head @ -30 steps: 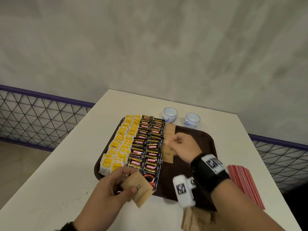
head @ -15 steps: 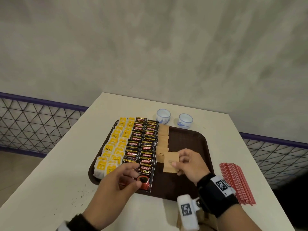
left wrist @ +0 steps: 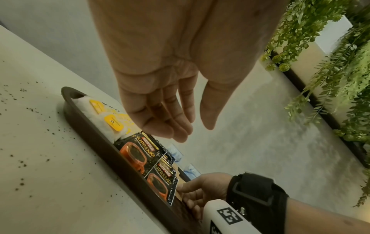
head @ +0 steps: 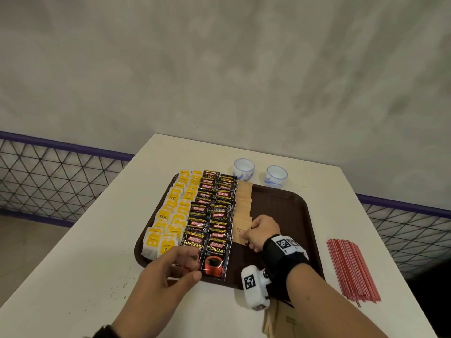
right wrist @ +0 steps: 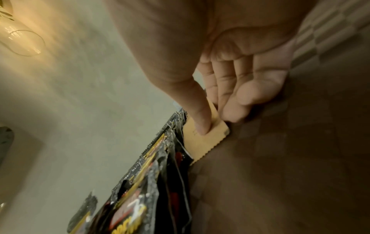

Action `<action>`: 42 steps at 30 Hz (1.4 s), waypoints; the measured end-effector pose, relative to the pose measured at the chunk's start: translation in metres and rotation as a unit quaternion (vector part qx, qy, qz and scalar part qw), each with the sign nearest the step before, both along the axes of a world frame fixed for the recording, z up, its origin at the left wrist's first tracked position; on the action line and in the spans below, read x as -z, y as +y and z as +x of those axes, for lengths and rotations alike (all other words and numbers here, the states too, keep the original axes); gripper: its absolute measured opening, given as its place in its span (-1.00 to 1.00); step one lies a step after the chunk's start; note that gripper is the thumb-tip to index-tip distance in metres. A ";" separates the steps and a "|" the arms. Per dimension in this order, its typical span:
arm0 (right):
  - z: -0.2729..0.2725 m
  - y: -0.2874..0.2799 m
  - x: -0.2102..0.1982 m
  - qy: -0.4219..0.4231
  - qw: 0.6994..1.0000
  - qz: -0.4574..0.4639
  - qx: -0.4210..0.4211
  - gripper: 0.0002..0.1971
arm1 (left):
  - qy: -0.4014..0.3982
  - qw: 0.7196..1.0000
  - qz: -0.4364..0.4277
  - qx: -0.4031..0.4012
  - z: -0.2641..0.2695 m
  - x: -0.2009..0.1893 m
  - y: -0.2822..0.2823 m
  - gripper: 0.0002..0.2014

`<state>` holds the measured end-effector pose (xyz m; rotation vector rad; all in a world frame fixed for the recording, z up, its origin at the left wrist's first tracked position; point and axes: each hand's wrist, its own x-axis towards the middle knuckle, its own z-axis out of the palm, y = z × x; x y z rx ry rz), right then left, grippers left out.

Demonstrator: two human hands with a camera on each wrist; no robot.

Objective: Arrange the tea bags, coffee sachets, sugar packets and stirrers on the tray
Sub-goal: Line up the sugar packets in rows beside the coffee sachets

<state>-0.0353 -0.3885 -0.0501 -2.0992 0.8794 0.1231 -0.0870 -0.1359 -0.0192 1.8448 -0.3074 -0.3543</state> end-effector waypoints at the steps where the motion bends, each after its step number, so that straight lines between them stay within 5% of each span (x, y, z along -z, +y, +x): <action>1: 0.001 0.000 -0.001 0.007 1.000 -0.007 -0.004 -0.70 | -0.001 1.000 0.001 -0.001 0.000 0.000 0.000 -0.66; 20: 0.003 -0.003 -0.006 0.030 0.999 0.007 -0.031 -0.76 | 0.008 1.000 -0.005 -0.005 -0.004 -0.002 0.001 -0.71; 26: -0.040 -0.026 -0.051 -0.030 0.994 -0.010 -0.106 -0.72 | -0.008 0.997 0.051 0.049 -0.020 -0.007 -0.007 -0.75; 30: -0.103 -0.048 -0.084 -0.057 0.980 -0.085 -0.173 -0.80 | -0.006 0.965 0.176 0.196 -0.044 -0.004 -0.035 -0.72; 33: -0.154 -0.054 -0.092 0.030 0.959 -0.140 -0.243 -0.77 | -0.035 0.918 0.251 0.304 -0.061 0.003 -0.060 -0.45; 38: -0.213 -0.038 -0.084 0.168 0.914 -0.195 -0.313 -0.67 | -0.122 0.880 0.326 0.324 -0.079 0.014 -0.091 -0.34; 42: -0.231 -0.022 -0.063 0.164 0.912 -0.186 -0.327 -0.30 | -0.117 0.850 0.399 0.322 -0.092 0.017 -0.111 -0.25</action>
